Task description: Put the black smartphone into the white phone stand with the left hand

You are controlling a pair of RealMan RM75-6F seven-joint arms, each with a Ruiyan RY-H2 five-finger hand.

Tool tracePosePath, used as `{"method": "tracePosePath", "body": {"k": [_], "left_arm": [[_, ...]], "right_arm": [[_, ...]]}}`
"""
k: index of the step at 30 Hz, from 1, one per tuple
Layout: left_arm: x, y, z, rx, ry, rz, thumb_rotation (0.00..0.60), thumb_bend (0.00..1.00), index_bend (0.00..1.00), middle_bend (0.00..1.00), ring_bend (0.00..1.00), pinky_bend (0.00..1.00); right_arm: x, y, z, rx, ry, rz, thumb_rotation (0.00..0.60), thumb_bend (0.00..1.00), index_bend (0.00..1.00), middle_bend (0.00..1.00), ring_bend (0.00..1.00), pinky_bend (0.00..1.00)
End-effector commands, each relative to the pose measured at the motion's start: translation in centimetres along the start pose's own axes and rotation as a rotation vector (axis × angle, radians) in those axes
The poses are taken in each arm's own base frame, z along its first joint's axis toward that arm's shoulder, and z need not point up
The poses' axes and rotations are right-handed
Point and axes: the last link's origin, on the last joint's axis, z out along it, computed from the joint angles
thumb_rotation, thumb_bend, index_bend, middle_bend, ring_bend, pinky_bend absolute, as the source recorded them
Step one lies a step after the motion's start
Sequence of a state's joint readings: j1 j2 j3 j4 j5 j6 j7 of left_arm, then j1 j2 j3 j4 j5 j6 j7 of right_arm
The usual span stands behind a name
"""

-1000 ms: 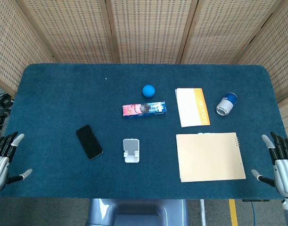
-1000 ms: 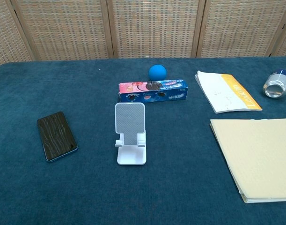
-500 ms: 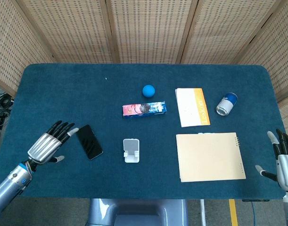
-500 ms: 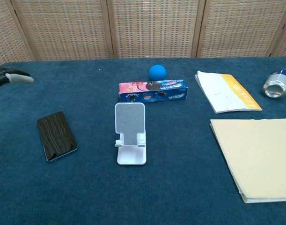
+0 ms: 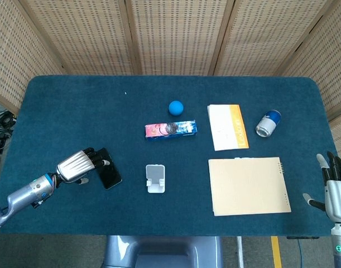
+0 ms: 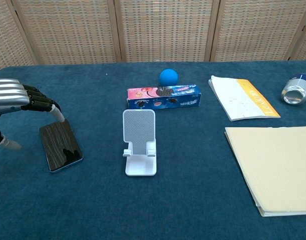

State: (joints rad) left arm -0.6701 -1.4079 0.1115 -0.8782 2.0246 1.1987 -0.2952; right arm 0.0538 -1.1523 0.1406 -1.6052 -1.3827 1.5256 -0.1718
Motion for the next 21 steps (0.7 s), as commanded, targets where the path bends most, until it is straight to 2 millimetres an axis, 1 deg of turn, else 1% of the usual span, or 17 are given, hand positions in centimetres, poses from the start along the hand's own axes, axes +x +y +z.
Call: {"method": "tracePosePath", "body": {"k": [1,6,10,16,21], "left_arm": [[-0.4,0.0,1.0,-0.087,-0.012,0.045,0.6,0.0,0.23,0.27,0.3,0.3],[-1.5,0.1,1.8,-0.125,-0.036,0.075,0.6,0.0,0.22,0.27,0.3,0.3],[-2.2,0.3,2.9,-0.143,-0.041,0.113,0.6,0.0,0.22,0.26,0.3,0.3],[-2.2,-0.1,4.1,-0.155,-0.031,0.148,0.6,0.0,0.2,0.25,0.3,0.28],[-2.4,-0.3,4.4,-0.172,-0.058,0.171,0.6,0.0,0.2,0.25,0.3,0.27]], "right_arm": [[-0.1,0.1,0.1,-0.007,0.003,-0.007,0.6,0.0,0.0,0.0,0.0,0.0],[-0.1,0.3,0.3,-0.019,0.01,-0.006,0.6,0.0,0.0,0.0,0.0,0.0],[-0.2,0.3,0.4,-0.019,0.007,-0.011,0.6,0.0,0.0,0.0,0.0,0.0],[-0.3,0.4,0.4,-0.024,0.008,-0.014,0.6,0.0,0.0,0.0,0.0,0.0],[-0.3,0.5,0.5,-0.03,0.007,-0.017,0.6,0.0,0.0,0.0,0.0,0.0]]}}
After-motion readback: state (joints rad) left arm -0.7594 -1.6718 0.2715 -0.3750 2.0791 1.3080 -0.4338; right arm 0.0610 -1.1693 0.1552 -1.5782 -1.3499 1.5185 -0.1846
